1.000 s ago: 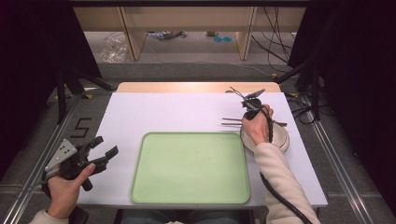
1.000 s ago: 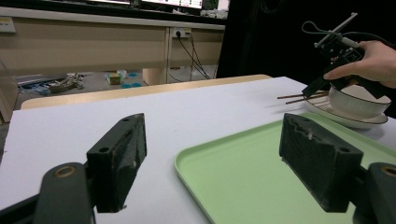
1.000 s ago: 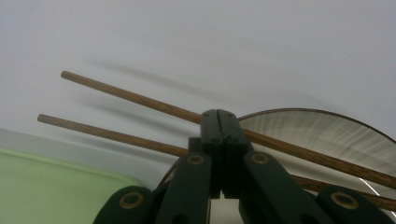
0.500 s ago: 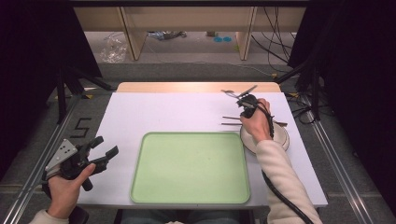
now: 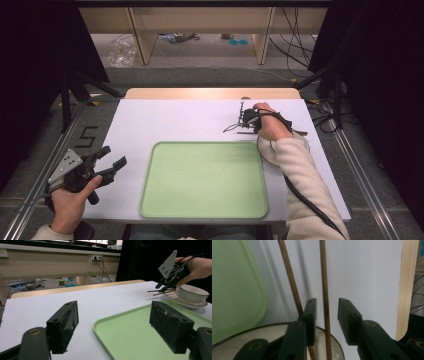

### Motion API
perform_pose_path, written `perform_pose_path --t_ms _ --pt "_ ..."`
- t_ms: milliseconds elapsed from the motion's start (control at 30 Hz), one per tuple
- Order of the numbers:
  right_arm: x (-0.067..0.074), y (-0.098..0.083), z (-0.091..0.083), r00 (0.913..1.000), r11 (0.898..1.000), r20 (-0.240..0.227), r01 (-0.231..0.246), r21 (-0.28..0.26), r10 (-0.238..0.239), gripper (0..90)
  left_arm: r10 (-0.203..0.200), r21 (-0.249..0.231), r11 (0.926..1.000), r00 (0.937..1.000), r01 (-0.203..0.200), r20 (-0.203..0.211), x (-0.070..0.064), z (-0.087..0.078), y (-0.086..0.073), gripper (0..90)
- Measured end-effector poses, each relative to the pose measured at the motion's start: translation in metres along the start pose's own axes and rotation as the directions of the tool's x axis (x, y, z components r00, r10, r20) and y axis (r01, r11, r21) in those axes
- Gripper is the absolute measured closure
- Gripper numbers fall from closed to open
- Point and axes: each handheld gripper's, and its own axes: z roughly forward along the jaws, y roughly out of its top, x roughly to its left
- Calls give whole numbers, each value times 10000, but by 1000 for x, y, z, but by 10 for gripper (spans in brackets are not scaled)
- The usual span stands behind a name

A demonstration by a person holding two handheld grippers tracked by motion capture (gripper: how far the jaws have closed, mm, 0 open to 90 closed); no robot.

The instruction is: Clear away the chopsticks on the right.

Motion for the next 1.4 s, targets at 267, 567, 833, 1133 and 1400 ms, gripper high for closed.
perform_pose_path --t_ms 267,567,833,1133,1400 --pt "-1 2 6 9999 9999 -96 87 105 -86 753 8 -1 10000 10000 -8 17 0 0 0 232" --pt "-2 7 9 9989 9986 -81 468 247 -466 867 -11 -31 10000 10000 11 26 0 0 0 232" --pt "-3 9 1 9986 9992 381 381 -116 -376 870 8 -20 10000 10000 -8 40 0 0 0 232" --pt "-10 10 -18 9950 9978 960 323 -573 -267 872 0 -38 10000 10000 0 18 0 0 0 233" --pt "-13 13 -36 9885 9915 1502 -4 -1297 201 872 -5 -42 10000 10000 5 12 0 0 0 233"
